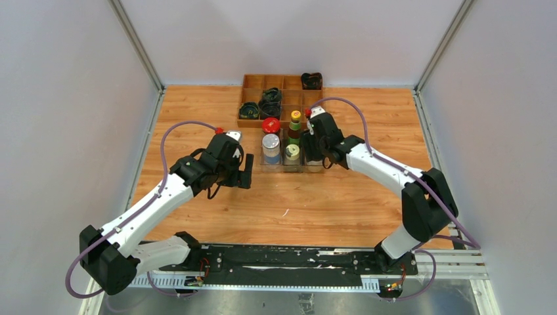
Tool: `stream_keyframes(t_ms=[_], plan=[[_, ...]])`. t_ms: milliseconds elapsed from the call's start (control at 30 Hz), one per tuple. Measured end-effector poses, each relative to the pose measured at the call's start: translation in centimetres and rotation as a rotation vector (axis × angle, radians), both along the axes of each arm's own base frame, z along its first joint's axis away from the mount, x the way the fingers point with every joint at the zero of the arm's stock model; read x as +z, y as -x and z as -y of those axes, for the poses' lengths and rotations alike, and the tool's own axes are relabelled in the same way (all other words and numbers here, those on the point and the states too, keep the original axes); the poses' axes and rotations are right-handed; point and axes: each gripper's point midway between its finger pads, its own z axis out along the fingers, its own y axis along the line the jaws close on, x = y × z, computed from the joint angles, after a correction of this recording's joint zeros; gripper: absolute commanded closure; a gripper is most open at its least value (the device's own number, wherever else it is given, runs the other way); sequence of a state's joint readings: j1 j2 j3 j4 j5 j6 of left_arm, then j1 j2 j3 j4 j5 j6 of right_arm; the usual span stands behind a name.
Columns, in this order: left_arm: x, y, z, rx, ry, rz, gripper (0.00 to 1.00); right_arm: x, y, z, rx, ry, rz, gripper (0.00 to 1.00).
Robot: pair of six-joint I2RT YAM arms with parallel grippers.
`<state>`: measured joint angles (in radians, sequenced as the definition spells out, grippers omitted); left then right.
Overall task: Organize the condiment bottles
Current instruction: Place the bottle in the storage box.
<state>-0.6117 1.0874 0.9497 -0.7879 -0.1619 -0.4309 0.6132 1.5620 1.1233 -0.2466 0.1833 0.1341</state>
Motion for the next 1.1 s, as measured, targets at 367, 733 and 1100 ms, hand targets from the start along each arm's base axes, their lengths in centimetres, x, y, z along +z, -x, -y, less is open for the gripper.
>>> stream_keyframes(t_ms=[367,733,1100], plan=[[-0.1,0.0,0.0,0.0,-0.001,-0.002,0.0,-0.3,0.2,-0.1,-0.002,-0.015,0.011,0.48],[-0.2,0.3,-0.2,0.0,0.0,-0.002,0.0,-0.4,0.9,-0.5,0.009,-0.026,0.021,0.48],[0.0,0.3,-0.2,0.006,0.009,0.004,0.0,-0.4,1.5,-0.8,0.008,-0.034,0.033,0.47]])
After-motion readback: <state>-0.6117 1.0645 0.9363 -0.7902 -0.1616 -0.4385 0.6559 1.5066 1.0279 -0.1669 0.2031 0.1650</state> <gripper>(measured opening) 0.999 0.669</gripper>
